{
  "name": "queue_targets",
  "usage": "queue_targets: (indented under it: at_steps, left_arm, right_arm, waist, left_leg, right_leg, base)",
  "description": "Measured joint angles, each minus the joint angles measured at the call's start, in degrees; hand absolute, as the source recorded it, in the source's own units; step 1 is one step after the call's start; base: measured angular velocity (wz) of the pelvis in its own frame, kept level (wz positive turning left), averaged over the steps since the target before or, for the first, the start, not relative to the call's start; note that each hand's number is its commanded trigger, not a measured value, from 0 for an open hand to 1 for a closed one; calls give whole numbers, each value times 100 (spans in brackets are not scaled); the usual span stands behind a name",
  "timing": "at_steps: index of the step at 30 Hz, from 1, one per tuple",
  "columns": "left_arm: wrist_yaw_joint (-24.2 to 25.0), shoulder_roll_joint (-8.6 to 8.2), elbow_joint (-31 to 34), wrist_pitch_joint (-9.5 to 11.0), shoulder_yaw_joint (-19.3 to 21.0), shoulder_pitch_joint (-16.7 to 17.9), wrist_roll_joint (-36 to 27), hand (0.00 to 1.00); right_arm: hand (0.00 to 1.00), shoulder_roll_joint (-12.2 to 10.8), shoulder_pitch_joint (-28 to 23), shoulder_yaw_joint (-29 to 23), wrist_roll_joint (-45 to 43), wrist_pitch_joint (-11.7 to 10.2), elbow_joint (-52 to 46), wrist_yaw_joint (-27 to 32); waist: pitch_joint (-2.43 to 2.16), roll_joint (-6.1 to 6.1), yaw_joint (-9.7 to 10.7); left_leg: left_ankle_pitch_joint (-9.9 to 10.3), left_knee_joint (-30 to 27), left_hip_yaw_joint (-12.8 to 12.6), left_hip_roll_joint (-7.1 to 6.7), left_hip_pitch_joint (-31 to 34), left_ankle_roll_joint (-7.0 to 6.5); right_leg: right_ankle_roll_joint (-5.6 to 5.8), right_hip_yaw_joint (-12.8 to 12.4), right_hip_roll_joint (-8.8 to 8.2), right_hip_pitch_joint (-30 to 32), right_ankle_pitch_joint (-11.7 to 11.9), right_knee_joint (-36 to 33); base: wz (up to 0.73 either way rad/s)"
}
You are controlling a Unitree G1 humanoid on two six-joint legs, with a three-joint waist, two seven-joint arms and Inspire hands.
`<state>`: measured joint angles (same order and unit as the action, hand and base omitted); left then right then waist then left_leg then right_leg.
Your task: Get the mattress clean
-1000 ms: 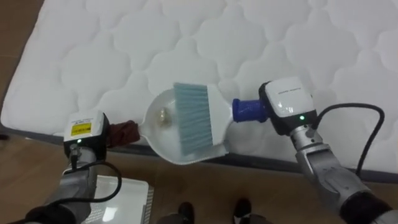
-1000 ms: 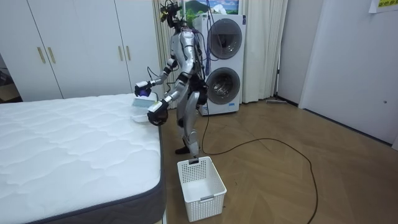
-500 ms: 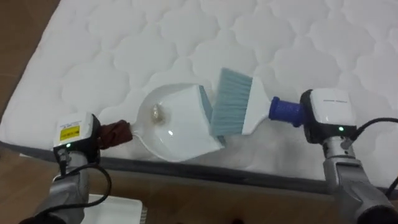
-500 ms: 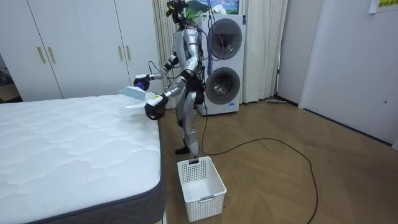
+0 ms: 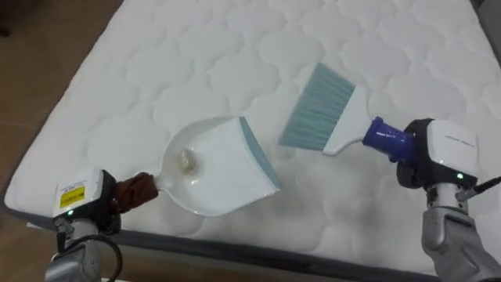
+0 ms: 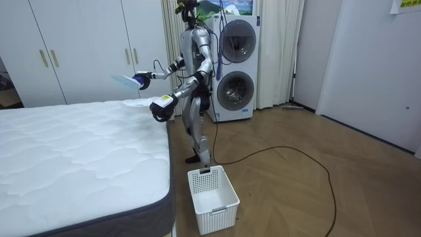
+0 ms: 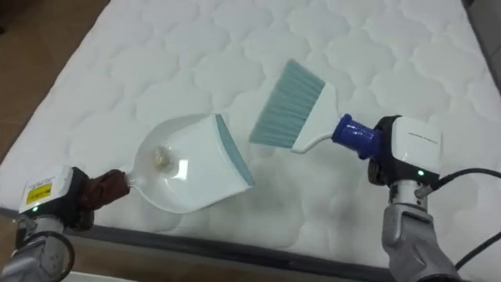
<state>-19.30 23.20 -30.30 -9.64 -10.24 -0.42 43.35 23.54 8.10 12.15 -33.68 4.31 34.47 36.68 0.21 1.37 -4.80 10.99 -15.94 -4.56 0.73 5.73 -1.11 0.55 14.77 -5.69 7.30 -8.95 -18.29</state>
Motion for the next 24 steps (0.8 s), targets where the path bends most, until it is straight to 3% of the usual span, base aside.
queue_targets:
  at_steps: [5, 8, 13, 17, 21, 24]
  left_arm:
    - [253, -2, 226, -53, 70, 141, 158, 100]
    - [455, -2, 225, -122, 88, 141, 224, 100]
    - [531, -13, 243, -125, 199, 206, 230, 100]
    - [620, -88, 624, -117, 510, 539, 230, 100]
    - [643, -106, 719, -73, 567, 554, 230, 100]
    - [648, -120, 721, 7, 570, 542, 229, 100]
  right_arm:
    - [0, -13, -360, -277, 811, 38, -327, 1]
    - [0, -37, -382, -276, 1013, 36, -355, -8]
    - [0, -42, -391, -349, 1243, 43, -441, -102]
    - [0, -58, -407, -410, 1430, 40, -810, -115]
    - [0, -85, -409, -433, 1772, 26, -855, -115]
    - [0, -125, -438, -434, 1811, 37, -842, -115]
  waist:
    - [-6, -9, 147]
    - [-1, -32, 141]
    - [-8, -101, 158]
    - [-19, -154, 119]
    - [-16, -159, 85]
    - [-9, -223, 54]
  left_leg:
    - [0, -27, -14, 22, -39, 0]
    - [-1, -72, -2, 13, -51, -1]
    - [-2, -37, 13, -35, -157, -4]
    - [-2, 54, 1, -45, -244, -5]
    - [0, 44, -11, -62, -238, -15]
    - [33, 4, -55, -74, -247, -69]
  right_leg:
    - [62, 592, -56, -460, -50, 292]
    - [99, 745, -73, -623, -77, 366]
    - [191, 731, -109, -869, -167, 368]
    - [208, 763, -123, -972, -178, 368]
    - [214, 808, -161, -1046, -180, 322]
    - [286, 800, -248, -1031, -225, 27]
  base:
    - [58]
    - [36]
    - [42]
    - [17]
    - [23]
    - [26]
